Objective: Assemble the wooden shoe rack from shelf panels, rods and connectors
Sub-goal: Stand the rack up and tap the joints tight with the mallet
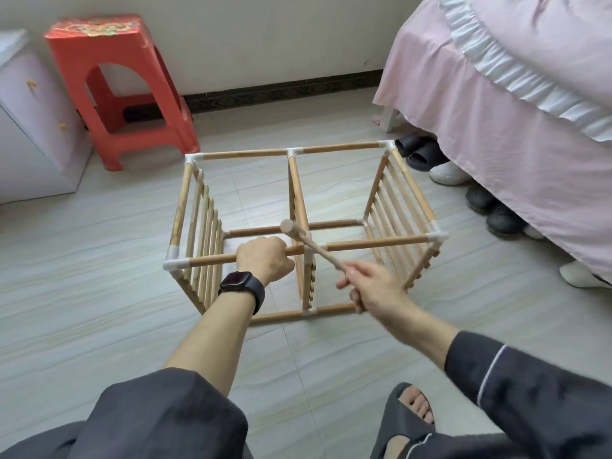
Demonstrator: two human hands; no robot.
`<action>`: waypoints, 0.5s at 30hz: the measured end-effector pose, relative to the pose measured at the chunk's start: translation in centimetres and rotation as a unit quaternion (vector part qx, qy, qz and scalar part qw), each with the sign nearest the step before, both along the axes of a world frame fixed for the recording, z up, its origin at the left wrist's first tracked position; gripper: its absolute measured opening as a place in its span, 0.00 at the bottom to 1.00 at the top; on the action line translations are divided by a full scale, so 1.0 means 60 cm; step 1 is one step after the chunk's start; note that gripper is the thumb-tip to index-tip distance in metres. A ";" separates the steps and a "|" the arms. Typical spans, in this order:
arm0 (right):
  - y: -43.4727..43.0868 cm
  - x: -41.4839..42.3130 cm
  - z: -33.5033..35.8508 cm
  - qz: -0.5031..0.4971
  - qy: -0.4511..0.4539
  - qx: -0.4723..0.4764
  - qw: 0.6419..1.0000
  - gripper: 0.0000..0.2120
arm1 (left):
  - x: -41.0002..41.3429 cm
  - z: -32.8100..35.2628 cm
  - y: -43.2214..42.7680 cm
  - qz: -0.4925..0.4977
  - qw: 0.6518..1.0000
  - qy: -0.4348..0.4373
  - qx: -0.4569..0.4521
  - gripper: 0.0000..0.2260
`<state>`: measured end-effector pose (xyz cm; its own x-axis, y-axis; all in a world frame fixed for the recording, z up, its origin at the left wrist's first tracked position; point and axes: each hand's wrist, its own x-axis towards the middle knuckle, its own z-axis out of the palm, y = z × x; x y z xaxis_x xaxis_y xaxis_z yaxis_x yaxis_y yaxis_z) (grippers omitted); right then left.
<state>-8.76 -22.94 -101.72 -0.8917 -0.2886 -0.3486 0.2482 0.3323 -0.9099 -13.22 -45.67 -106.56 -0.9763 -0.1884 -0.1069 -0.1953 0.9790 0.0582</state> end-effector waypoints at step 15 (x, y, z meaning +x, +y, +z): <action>-0.014 0.084 -0.028 -0.097 0.290 0.071 0.949 0.19 | 0.001 -0.009 0.005 0.025 0.998 0.058 -0.023 0.13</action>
